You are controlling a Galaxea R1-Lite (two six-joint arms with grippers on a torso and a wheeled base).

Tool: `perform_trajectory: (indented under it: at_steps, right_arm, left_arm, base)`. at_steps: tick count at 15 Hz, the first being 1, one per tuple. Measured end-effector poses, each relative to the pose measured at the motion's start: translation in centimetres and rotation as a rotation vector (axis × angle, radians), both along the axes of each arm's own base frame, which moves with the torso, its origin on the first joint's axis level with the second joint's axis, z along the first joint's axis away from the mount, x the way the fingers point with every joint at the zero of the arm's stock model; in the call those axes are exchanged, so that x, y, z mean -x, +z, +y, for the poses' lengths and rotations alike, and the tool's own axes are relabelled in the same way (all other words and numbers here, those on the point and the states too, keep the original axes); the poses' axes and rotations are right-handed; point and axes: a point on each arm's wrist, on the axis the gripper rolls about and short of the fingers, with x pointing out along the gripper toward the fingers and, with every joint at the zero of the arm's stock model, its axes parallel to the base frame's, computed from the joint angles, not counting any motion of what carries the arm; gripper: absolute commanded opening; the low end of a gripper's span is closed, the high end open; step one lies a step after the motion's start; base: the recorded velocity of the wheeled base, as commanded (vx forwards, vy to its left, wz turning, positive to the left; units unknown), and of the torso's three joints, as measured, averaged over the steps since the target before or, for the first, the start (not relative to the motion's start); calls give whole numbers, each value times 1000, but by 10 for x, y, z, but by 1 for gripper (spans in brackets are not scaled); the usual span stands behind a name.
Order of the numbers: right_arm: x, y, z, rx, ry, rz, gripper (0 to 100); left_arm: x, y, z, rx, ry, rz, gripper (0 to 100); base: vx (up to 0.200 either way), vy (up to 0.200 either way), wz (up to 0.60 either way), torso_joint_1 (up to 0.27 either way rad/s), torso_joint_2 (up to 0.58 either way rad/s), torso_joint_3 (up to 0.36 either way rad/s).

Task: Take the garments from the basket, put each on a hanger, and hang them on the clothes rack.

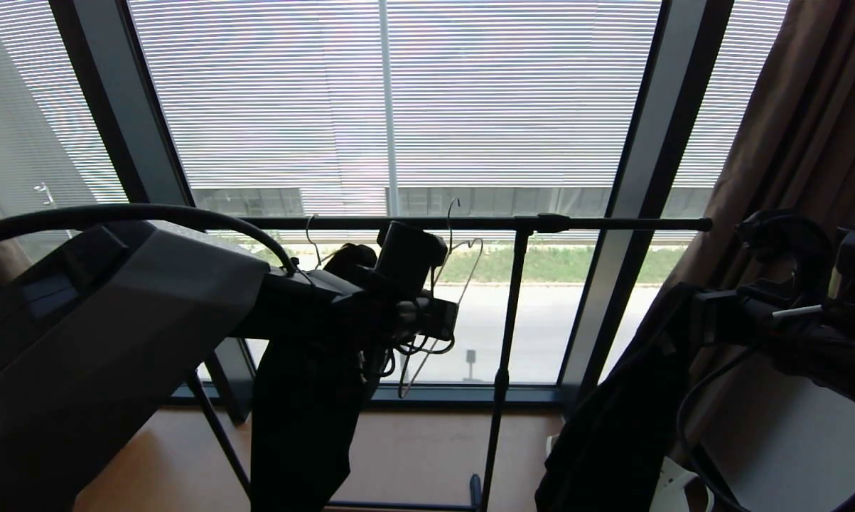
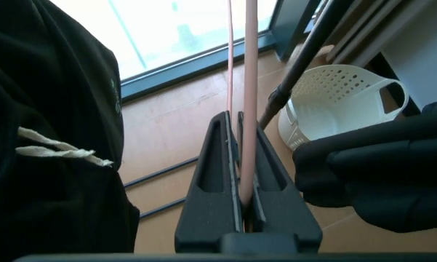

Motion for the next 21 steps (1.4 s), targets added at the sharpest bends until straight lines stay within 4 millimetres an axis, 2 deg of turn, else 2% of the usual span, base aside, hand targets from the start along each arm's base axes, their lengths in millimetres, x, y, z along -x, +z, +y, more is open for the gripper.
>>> perform_trajectory:
  at_steps: [4,7,12,15,17,21]
  right_arm:
    - [-1,0,2,1,5,1,0]
    - [3,-2,9,9,24,5,0]
    - [23,2,31,236,14,-21,0]
    - [31,1,42,353,2,-26,0]
    - [35,3,47,412,37,-35,0]
    - [38,5,55,410,70,-50,0]
  left_arm:
    - [31,14,22,0,-9,-12,0]
    - [67,13,41,-6,-34,-18,0]
    - [153,15,101,55,-171,-23,0]
    - [207,8,138,117,-357,-16,0]
    - [235,1,155,162,-507,6,0]
    - [261,-7,167,185,-584,0,0]
  base:
    - [0,0,0,0,0,0]
    - [0,0,0,0,0,0]
    - [0,0,0,0,0,0]
    - [0,0,0,0,0,0]
    - [0,0,0,0,0,0]
    - [0,0,0,0,0,0]
